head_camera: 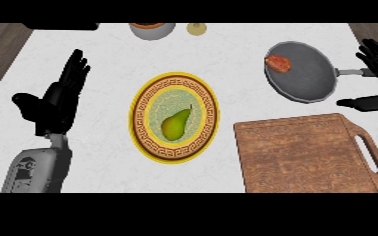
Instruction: Pick the sweet potato from the cutting board and place it in the pan
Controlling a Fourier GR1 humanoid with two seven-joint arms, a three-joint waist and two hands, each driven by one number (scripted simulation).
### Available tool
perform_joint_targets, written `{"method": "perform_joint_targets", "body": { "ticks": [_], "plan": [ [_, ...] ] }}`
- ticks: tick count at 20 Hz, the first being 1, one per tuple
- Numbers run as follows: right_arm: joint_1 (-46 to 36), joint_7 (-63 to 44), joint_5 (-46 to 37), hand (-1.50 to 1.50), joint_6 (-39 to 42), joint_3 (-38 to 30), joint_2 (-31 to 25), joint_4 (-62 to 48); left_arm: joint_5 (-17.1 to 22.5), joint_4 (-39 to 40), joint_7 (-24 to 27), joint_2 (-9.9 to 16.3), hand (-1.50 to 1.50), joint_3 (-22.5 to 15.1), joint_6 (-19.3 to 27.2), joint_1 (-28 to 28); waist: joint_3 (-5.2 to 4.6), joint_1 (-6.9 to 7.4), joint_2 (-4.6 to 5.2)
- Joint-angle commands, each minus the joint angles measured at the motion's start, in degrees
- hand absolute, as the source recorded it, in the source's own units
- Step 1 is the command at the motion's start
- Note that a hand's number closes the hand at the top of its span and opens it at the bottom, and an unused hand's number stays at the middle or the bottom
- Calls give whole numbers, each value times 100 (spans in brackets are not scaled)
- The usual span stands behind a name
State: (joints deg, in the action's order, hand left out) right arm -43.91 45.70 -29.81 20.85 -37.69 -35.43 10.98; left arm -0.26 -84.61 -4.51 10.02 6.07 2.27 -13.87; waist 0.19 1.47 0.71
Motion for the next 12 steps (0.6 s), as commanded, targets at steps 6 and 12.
{"method": "perform_joint_targets", "body": {
  "ticks": [6,12],
  "plan": [
    [824,788,363,-150,1919,39,-995,286,-19,39,161,-4,0,100,47,254,-15,-187,-72],
    [1435,885,669,-150,2295,128,-1061,635,-12,-152,-88,27,0,130,116,135,-18,-278,-112]
  ]
}}
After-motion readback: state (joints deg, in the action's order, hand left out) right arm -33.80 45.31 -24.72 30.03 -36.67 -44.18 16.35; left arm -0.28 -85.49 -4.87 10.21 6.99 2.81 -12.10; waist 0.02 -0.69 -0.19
